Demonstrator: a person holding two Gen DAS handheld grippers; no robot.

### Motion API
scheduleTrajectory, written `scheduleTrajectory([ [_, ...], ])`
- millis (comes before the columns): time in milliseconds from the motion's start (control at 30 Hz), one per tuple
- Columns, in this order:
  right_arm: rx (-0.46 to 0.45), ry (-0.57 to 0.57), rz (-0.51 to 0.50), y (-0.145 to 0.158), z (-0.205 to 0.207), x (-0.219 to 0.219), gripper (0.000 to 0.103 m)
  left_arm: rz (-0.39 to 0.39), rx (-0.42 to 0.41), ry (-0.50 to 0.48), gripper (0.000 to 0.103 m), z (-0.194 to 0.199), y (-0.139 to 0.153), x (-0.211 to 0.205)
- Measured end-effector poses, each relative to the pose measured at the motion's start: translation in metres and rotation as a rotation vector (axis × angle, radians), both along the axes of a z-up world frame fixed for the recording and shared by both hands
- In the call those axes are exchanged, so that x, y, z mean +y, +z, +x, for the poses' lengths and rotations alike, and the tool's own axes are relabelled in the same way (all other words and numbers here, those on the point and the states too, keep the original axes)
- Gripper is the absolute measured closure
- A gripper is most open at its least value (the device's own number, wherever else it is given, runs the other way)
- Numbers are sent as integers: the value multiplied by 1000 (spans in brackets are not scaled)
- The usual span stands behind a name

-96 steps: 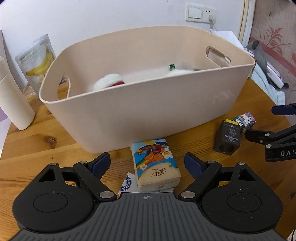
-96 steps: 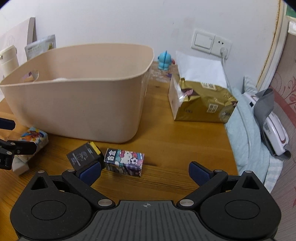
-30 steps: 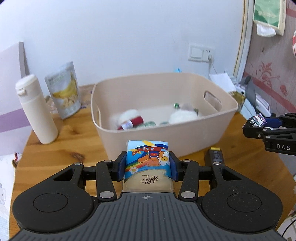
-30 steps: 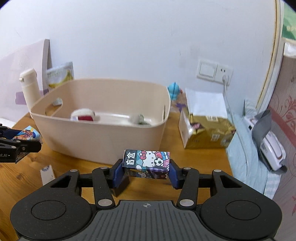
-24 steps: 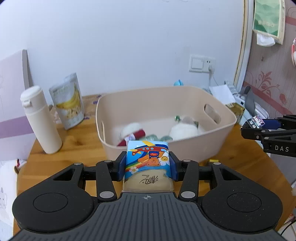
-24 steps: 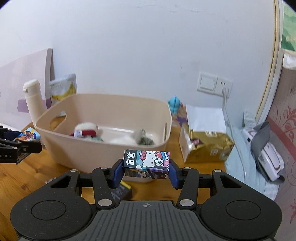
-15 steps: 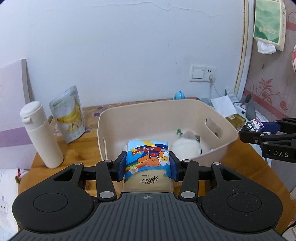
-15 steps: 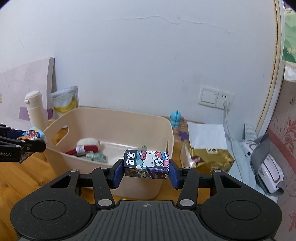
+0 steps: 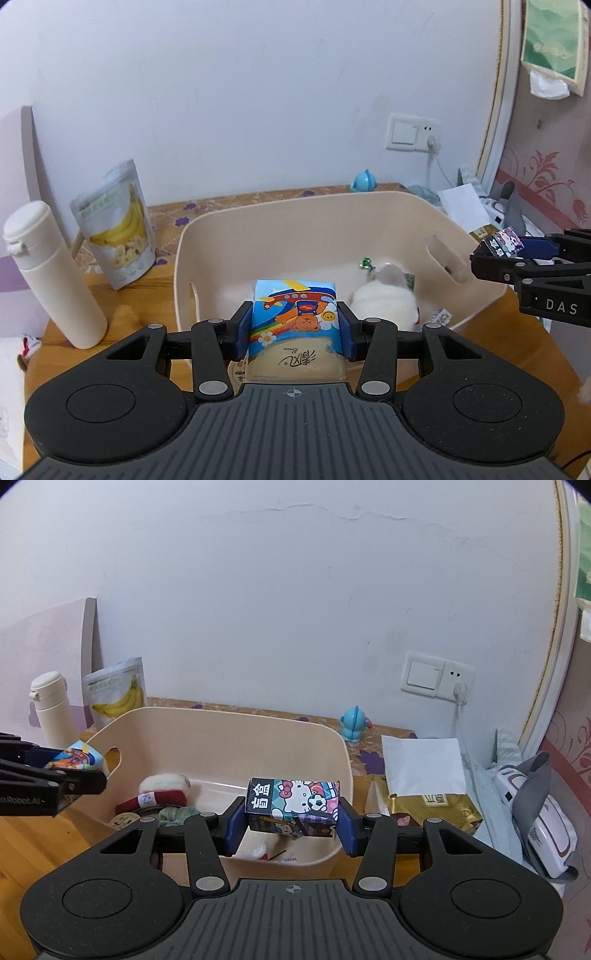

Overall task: Organize objects
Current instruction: 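Carry both boxes over the bin and open both tools to drop them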

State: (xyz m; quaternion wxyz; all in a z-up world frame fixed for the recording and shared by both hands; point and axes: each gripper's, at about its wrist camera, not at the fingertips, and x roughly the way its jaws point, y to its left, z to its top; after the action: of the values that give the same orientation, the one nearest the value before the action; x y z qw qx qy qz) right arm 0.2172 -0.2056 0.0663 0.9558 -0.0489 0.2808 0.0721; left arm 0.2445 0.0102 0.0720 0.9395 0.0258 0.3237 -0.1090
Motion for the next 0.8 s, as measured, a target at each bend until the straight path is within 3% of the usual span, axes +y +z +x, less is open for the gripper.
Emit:
scheduleTrajectory([
  [633,120,94,-68,-36,57,33,50,55,79,-38,56,49,-28,-13],
  [800,141,110,-83,-41,60,38,47,31,103,-24,55,53,-33,-11],
])
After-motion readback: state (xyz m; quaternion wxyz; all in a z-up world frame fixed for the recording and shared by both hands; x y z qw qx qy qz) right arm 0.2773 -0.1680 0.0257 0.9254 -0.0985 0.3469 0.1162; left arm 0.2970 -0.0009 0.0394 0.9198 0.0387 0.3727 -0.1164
